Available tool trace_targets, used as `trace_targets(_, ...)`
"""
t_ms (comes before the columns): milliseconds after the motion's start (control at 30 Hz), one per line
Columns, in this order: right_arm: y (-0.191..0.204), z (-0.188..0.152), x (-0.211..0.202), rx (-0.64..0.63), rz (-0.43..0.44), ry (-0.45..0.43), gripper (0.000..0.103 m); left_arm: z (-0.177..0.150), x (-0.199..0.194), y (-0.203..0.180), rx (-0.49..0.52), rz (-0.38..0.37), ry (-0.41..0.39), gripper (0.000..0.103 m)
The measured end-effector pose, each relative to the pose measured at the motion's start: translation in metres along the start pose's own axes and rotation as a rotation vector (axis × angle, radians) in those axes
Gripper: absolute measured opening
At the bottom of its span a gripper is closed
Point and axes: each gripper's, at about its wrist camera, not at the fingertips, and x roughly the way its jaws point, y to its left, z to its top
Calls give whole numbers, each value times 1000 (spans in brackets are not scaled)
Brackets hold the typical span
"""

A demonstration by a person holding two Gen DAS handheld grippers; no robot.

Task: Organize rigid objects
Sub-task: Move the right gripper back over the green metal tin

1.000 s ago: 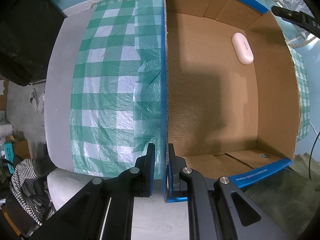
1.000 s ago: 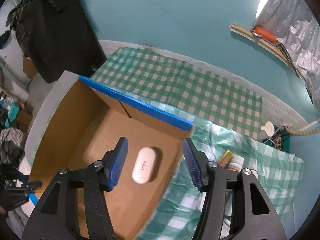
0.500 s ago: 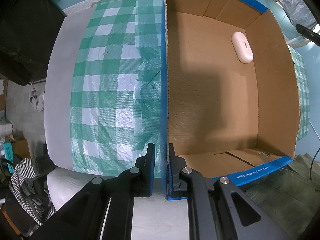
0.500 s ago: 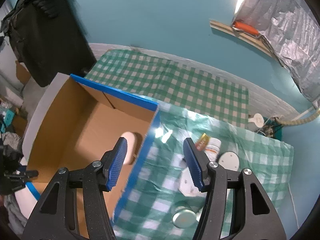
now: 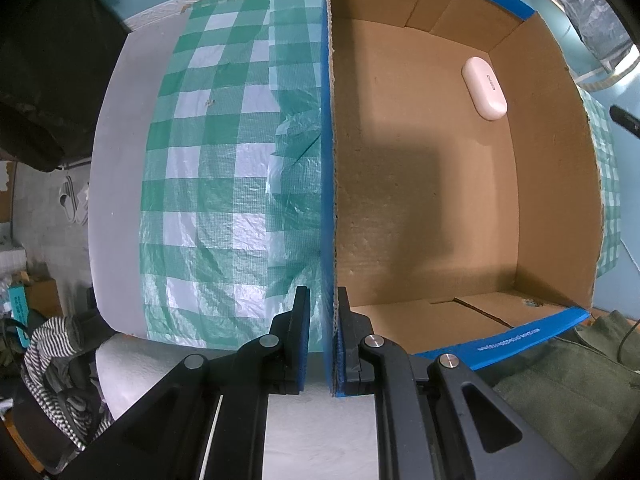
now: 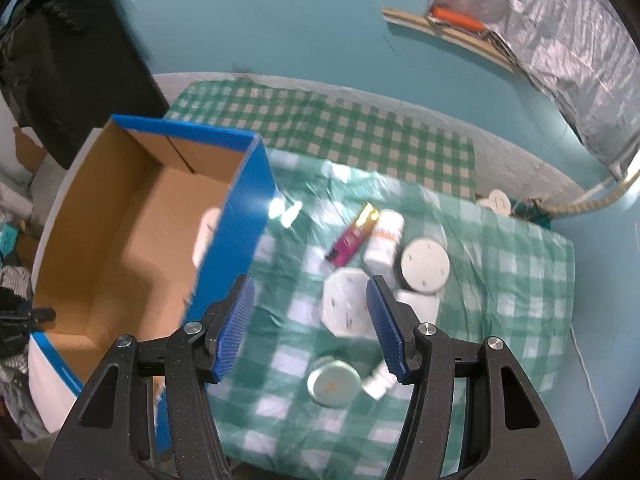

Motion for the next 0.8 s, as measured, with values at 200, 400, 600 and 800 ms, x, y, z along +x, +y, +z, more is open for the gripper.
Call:
trace_targets(200,-10,-22,9,30,-13,46,59,-1,1,-1,1,-3,0,11)
trace_targets(400,-14,-44,19,39,-29,80,66,-3,-1,-6,18,-2,-10,8)
trace_targets(600,-17,-61,31,42,-34,118,67,-2,-3,-6,17,3,-16,5)
trace_targets(800,-23,-71,43,62,-43,141,67,-3,-2,-4,22,1,-10,5)
